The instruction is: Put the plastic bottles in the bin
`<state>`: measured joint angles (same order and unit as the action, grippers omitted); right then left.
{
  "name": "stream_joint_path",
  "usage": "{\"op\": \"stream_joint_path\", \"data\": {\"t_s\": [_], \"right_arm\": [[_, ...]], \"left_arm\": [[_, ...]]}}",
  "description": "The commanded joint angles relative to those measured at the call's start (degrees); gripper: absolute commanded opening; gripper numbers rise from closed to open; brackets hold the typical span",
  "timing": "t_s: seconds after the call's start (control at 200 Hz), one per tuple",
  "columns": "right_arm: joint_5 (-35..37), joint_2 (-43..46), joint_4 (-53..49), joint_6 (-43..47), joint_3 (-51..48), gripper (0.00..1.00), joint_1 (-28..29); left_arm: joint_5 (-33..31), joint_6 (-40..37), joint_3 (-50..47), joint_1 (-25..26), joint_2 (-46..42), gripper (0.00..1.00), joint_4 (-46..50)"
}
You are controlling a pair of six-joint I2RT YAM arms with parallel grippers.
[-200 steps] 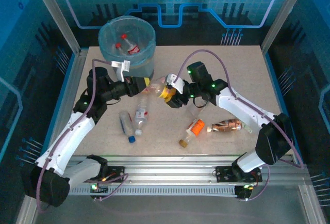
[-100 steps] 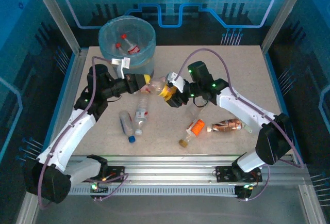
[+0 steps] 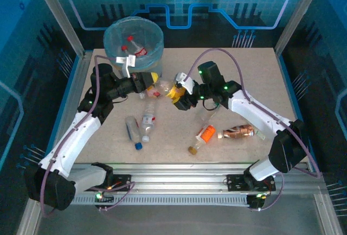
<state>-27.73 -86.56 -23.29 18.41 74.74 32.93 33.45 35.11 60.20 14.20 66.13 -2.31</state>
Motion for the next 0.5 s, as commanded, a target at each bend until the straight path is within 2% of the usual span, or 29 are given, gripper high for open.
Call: {"op": "stream_joint_path", "data": {"t_s": [0.0, 0.295, 0.335, 0.405, 0.495], "right_arm": [[-3.9, 0.4, -3.0, 1.3, 3.1, 0.62, 0.6], [-2.5, 0.2, -1.5, -0.1, 2.6, 0.62, 0.6], [-2.2, 0.0, -1.3, -0.5, 2.6, 0.62, 0.6], [-2.1, -0.4, -1.6, -0.7, 3.1, 0.62, 0.6], [-2.8, -0.7, -2.2, -1.0, 3.5, 0.62, 0.6]], "left_arm": [[2.1, 2.8, 2.6, 0.9, 0.9, 0.28, -4.3], [2.3, 2.1, 3.0, 1.3, 1.2, 0.34, -3.5], [2.2, 1.9, 3.2, 1.3, 1.1, 0.37, -3.3], [2.1, 1.5, 3.2, 1.3, 0.8, 0.49, -3.1], [2.0, 1.1, 3.2, 1.3, 0.4, 0.47, -2.8]]}}
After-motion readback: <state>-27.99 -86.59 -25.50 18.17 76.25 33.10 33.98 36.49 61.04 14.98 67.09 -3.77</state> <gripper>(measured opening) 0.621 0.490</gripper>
